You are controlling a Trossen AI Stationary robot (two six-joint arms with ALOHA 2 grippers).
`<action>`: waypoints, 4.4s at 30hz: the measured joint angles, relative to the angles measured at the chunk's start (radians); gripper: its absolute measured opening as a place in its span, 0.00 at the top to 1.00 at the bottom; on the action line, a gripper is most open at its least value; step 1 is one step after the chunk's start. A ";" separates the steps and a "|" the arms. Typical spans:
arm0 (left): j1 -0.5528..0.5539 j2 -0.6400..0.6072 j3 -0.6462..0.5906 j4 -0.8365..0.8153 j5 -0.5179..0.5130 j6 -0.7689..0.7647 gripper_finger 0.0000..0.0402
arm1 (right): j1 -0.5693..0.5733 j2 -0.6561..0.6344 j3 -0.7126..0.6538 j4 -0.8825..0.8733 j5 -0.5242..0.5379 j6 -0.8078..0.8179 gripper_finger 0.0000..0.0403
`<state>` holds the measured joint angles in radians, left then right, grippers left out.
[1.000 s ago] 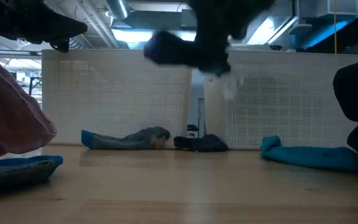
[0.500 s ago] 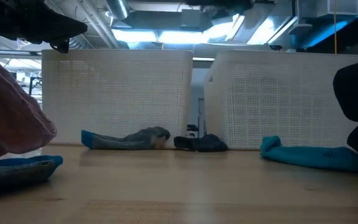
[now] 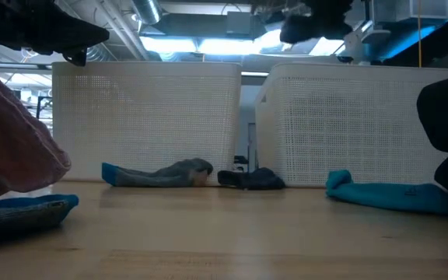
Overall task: Sort clothes
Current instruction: Put the dark blue sock into the right white bin, then put the gray sock into the right white bin
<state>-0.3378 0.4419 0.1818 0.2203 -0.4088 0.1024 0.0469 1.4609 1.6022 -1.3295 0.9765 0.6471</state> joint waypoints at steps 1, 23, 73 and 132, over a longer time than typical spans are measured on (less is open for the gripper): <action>0.000 0.000 0.000 0.000 0.000 0.001 1.00 | -0.023 0.000 -0.003 0.002 -0.011 -0.001 0.93; 0.000 0.000 0.000 0.000 0.000 0.016 1.00 | -0.290 0.001 -0.182 0.140 -0.162 -0.103 0.69; 0.000 0.001 0.000 -0.002 -0.022 0.017 1.00 | 0.142 0.509 -0.243 1.141 -0.341 -0.445 0.39; 0.000 0.001 0.000 -0.005 -0.022 0.014 1.00 | 0.199 0.490 -0.242 1.095 -0.221 -0.472 0.96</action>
<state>-0.3378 0.4431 0.1818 0.2153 -0.4309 0.1169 0.2457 1.9510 1.3600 -0.2348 0.7559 0.1750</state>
